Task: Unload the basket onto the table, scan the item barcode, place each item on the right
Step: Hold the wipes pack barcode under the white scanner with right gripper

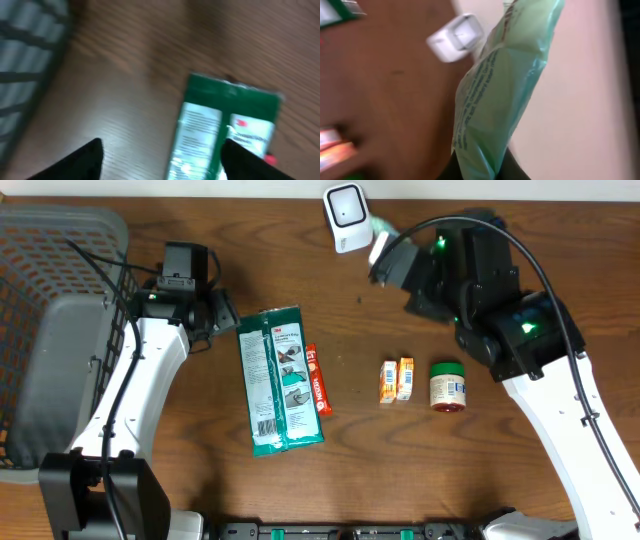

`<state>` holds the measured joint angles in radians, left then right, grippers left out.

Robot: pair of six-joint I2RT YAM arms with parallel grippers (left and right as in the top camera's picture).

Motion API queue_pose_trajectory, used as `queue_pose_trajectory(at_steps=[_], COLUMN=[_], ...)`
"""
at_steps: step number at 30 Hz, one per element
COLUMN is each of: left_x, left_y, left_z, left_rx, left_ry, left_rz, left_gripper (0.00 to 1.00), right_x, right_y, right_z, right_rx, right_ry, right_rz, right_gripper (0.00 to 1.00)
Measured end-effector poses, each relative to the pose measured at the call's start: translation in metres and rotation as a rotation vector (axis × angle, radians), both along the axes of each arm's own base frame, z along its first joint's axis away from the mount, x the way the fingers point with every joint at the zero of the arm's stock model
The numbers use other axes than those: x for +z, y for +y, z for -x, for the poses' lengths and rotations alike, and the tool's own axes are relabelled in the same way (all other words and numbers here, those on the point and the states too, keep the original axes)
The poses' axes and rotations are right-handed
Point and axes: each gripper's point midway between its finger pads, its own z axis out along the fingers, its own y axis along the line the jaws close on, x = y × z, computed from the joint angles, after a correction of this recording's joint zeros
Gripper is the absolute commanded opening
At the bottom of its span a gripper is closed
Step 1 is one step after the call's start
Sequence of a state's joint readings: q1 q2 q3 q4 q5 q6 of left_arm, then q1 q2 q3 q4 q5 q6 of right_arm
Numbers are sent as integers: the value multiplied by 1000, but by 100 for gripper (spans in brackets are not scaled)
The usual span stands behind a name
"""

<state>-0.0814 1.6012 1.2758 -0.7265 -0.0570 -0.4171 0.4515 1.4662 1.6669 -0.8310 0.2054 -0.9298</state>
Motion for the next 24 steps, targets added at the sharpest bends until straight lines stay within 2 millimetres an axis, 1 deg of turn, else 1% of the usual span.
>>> queue_pose_trajectory(at_steps=[1,3,5,7,10,13,14,16,17,18,20,24], left_x=[0,1,2,2,3,3,3,3,3,3,3,3], left_y=[5,12,17,19,21,22,22,23,23,23,23,23], left_z=[0,1,1,1,1,1,2,1,1,1,1,1], left_rx=[10,25,35,40,45,48,49,50,50,50,50,50], left_ry=[1,1,0,0,-2,-2,-1,-2,-2,-2,-2,-2], left_rz=[-29,-66,-91,-103,-115,-121,-122,-124,-124,-124,-124,-124], left_gripper=[84,84,84,84,84,84,84,84,84,84,84,84], right_x=[7,19,22,12,-6,-33,-42,-65,-81,-91,-99,-104], right_y=[-1,-2,-1,1,8,17,19,21,22,23,26,34], right_z=[-5,-15,-23,-31,-53,-85,-92,-108,-119,-128,-150,-185], right_rx=[-1,-1,4,8,4,-11,-13,-19,-26,-28,-52,-90], right_ry=[-41,-109,-141,-130,-126,-133,-131,-122,-115,-109,-130,-182], right_rz=[15,46,74,109,146,211,234,307,373,424,497,541], right_gripper=[1,1,1,1,1,1,1,1,1,1,1,1])
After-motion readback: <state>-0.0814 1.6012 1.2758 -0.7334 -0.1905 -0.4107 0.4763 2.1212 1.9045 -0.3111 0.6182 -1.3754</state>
